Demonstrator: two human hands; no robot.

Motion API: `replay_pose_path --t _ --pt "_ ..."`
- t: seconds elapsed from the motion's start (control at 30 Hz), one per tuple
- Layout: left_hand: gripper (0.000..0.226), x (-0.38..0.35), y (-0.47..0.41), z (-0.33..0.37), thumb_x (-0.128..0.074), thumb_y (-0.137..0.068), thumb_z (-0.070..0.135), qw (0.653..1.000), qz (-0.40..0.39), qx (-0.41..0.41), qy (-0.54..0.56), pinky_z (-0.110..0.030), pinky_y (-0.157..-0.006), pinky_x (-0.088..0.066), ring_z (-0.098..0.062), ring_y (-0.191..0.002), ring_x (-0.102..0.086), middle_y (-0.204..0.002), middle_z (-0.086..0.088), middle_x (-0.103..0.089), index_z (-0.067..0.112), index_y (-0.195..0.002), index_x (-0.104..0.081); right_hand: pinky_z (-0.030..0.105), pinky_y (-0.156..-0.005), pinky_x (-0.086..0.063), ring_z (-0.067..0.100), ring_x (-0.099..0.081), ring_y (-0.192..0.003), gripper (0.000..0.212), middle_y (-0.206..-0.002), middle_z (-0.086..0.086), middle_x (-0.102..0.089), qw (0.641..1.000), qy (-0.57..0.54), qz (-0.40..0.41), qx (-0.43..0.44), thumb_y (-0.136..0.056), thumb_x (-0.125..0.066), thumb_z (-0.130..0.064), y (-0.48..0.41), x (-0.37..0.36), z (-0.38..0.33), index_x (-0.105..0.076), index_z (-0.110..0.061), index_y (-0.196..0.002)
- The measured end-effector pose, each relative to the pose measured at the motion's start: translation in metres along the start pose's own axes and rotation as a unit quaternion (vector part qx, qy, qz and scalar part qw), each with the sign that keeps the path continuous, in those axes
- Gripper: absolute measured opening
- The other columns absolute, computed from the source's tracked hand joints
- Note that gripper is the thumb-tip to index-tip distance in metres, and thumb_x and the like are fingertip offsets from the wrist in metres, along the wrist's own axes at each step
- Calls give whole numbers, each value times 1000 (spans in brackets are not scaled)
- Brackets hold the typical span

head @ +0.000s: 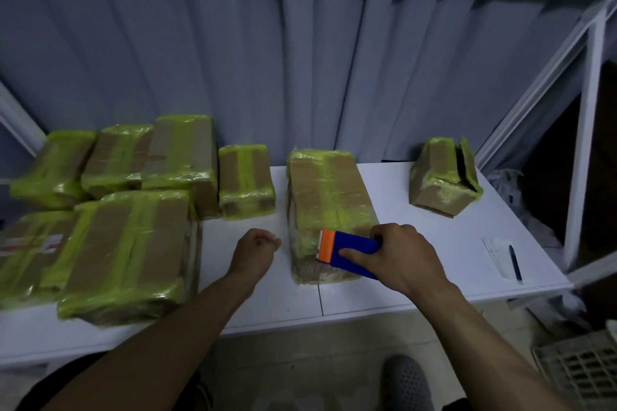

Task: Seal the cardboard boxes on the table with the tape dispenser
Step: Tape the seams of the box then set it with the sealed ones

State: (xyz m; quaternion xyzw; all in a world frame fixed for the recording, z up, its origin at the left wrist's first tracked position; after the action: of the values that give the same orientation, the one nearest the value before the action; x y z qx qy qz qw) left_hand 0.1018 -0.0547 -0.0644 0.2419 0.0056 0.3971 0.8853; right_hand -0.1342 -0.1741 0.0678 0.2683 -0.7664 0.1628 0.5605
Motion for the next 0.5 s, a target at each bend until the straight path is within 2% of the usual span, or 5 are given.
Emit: replay_pose_path --t 0.17,0.3,0.4,0.47,0.5 --pt "5 -18 -9 -12 -68 -88 16 999 -15 30 -4 -31 -72 -45 -22 -82 -57 -91 -5 -64 20 -85 -66 22 -62 -48 10 -65 -74 56 -83 -13 -62 1000 -2 -18 -24 -78 -71 -74 -6 -9 3 -71 -26 -107" --pt "10 -34 -11 -12 -60 -91 16 998 -33 47 -15 -32 -69 -49 -21 -81 -58 -97 -4 -65 23 -90 -67 23 -65 -51 11 -67 -76 59 -85 -12 -64 999 -17 -31 -34 -77 -72 -73 -10 -13 6 -71 -24 -109" --pt "7 -41 -11 -6 -57 -92 19 998 -38 47 -31 -35 -76 -53 -23 -90 -60 -105 -7 -64 23 -94 -63 21 -61 -48 9 -66 -74 59 -83 -13 -62 998 -18 -36 -40 -76 -73 -74 -11 -16 7 -70 -24 -107" --pt "17 -42 -9 -6 -58 -92 21 998 -33 55 -30 -38 -78 -55 -24 -93 -59 -116 -9 -62 22 -108 -60 21 -61 -48 9 -66 -74 59 -83 -13 -63 998 -25 -42 -46 -75 -73 -75 -13 -18 10 -70 -24 -105" --pt "35 -40 -7 -8 -63 -90 25 997 -28 65 -14 -38 -77 -55 -26 -99 -58 -126 -6 -57 23 -124 -55 21 -62 -49 10 -67 -75 59 -84 -13 -63 997 -28 -44 -49 -74 -74 -75 -13 -19 11 -69 -24 -104"
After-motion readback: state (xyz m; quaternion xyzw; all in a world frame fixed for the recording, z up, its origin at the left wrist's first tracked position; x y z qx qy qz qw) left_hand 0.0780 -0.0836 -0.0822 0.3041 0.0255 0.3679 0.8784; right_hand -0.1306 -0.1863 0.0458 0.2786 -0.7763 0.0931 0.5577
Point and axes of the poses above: each hand's wrist, its own y-axis away from the middle knuckle, its own x-axis out of the back of the hand, z = x × y, the point moved 6 cm from there along -y, towards the middle knuckle
